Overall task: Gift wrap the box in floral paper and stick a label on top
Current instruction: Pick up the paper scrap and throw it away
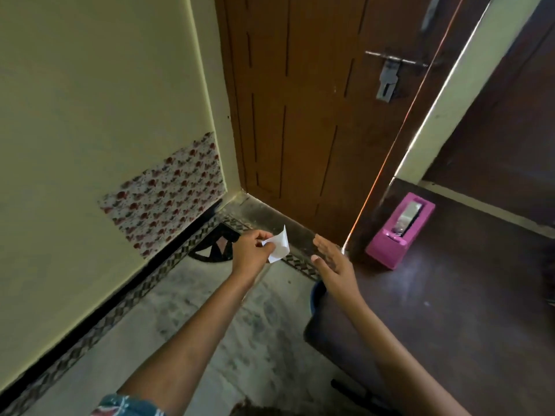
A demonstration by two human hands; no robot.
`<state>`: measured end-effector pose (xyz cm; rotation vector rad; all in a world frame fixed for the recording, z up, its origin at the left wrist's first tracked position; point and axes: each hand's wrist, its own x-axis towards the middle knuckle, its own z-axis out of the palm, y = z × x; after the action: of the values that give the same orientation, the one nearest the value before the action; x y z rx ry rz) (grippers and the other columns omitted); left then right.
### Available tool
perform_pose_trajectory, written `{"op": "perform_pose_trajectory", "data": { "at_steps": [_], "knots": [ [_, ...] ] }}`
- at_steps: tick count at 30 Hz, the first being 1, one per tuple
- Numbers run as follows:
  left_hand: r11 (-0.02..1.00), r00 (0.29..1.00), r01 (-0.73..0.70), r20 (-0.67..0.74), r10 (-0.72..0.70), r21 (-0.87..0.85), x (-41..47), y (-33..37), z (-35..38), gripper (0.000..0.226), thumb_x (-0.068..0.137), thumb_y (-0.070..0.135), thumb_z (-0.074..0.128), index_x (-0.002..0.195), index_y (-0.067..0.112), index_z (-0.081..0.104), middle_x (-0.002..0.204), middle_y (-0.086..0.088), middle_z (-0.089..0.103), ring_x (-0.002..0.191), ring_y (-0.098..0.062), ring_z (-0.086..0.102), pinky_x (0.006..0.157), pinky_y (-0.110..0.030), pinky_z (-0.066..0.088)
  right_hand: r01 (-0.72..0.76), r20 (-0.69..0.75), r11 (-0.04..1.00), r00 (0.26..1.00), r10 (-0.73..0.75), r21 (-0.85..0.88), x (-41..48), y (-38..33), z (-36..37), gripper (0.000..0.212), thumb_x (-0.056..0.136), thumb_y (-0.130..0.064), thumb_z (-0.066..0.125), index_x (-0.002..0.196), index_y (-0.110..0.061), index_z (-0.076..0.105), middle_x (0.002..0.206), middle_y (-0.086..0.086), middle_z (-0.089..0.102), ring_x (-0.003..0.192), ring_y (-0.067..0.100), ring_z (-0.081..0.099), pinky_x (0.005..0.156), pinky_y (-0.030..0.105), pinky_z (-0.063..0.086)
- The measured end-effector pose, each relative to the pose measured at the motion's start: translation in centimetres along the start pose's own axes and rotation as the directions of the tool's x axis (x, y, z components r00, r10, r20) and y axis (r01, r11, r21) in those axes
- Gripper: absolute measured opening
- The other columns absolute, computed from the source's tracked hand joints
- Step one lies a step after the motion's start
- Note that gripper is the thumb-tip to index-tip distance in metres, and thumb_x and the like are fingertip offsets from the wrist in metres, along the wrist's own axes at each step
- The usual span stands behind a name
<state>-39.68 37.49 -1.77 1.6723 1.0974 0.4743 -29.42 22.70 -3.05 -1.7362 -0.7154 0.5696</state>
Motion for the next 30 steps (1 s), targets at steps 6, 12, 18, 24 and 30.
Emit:
{"op": "perform_pose_trajectory", "data": {
  "at_steps": [6, 12, 18, 24, 30],
  "knots": [
    [1.0, 0.998, -0.015, 0.067, 0.014, 0.023, 4.5, -0.8, -3.7, 0.013, 0.083, 0.003, 0.063, 0.096, 0.003, 0.067, 0.099, -0.014, 0.068, 0.091, -0.029, 0.063, 0.079, -0.045, 0.055, -0.103, -0.092, 0.995, 0.99, 0.102, -0.003, 1.7, -0.9, 4.2, 0.044, 0.092, -0.013, 0.055, 0.135, -0.018, 0.046, 0.133, -0.008, 0.05, 0.126, 0.01, 0.045, 0.1, 0.021, 0.04],
    [0.999, 0.987, -0.02, 0.158, 0.013, 0.044, 8.3, -1.7, -3.6, 0.011, 0.083, 0.001, 0.063, 0.094, 0.003, 0.066, 0.094, -0.012, 0.066, 0.091, -0.031, 0.062, 0.079, -0.045, 0.053, -0.192, -0.199, 0.981, 0.961, 0.194, 0.031, 3.8, 0.7, 6.3, 0.044, 0.093, -0.013, 0.052, 0.136, -0.021, 0.044, 0.14, -0.004, 0.046, 0.128, 0.008, 0.041, 0.078, -0.002, 0.035],
    [0.991, 0.957, -0.072, 0.288, 0.037, 0.112, 13.9, -0.5, -1.5, 0.008, 0.086, 0.003, 0.06, 0.089, 0.009, 0.064, 0.089, -0.005, 0.062, 0.085, -0.021, 0.058, 0.07, -0.029, 0.047, -0.189, -0.383, 0.965, 0.89, 0.246, 0.182, 8.6, 2.2, 8.0, 0.043, 0.093, -0.011, 0.053, 0.135, -0.018, 0.046, 0.138, 0.003, 0.049, 0.128, 0.016, 0.045, 0.104, 0.032, 0.041],
    [0.976, 0.916, -0.099, 0.4, 0.013, 0.196, 19.4, -0.2, 1.7, 0.007, 0.085, 0.004, 0.063, 0.083, 0.011, 0.063, 0.088, -0.008, 0.063, 0.084, -0.025, 0.06, 0.074, -0.037, 0.052, -0.259, -0.49, 0.925, 0.79, 0.368, 0.277, 11.6, 4.2, 9.6, 0.047, 0.092, -0.008, 0.053, 0.136, -0.019, 0.044, 0.14, -0.001, 0.046, 0.13, 0.011, 0.041, 0.107, 0.03, 0.036],
    [0.958, 0.79, -0.146, 0.612, -0.037, 0.246, 22.6, -1.2, 5.5, 0.016, 0.088, 0.009, 0.06, 0.075, 0.018, 0.059, 0.077, -0.002, 0.062, 0.067, -0.015, 0.059, 0.057, -0.022, 0.044, -0.381, -0.565, 0.865, 0.655, 0.502, 0.327, 12.8, 7.6, 10.2, 0.046, 0.091, -0.008, 0.054, 0.136, -0.016, 0.046, 0.139, 0.0, 0.048, 0.128, 0.013, 0.044, 0.099, 0.016, 0.034]
  ]
}}
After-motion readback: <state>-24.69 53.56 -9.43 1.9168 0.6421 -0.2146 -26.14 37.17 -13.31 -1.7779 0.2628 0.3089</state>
